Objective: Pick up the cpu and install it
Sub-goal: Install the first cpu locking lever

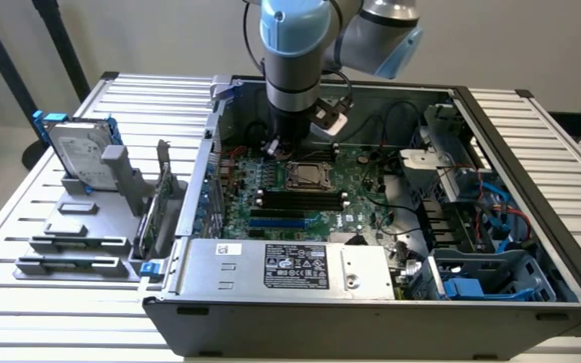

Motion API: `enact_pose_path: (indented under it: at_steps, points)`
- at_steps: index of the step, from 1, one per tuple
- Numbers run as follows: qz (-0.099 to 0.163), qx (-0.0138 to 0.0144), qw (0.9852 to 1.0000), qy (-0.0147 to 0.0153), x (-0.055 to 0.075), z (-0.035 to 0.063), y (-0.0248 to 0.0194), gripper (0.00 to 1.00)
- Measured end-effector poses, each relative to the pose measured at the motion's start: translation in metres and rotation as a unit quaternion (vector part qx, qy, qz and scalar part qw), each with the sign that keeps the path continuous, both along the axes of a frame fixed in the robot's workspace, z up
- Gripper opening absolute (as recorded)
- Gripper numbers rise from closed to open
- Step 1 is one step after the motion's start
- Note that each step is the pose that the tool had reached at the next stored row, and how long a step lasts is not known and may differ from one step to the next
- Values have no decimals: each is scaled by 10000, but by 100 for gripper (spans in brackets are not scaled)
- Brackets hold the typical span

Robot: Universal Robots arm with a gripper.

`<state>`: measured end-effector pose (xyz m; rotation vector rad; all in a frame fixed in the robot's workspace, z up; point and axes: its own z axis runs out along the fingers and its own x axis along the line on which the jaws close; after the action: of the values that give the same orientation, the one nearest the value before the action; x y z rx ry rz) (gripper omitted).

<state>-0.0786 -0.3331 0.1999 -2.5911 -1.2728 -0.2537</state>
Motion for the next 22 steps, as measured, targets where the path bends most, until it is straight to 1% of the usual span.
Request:
enact_pose_path:
  at_steps: [15, 22]
  points:
    - [-1, -1, 10000, 0, 63, -6, 1, 11]
    - [0, -1, 10000, 0, 66, -16, 14, 11]
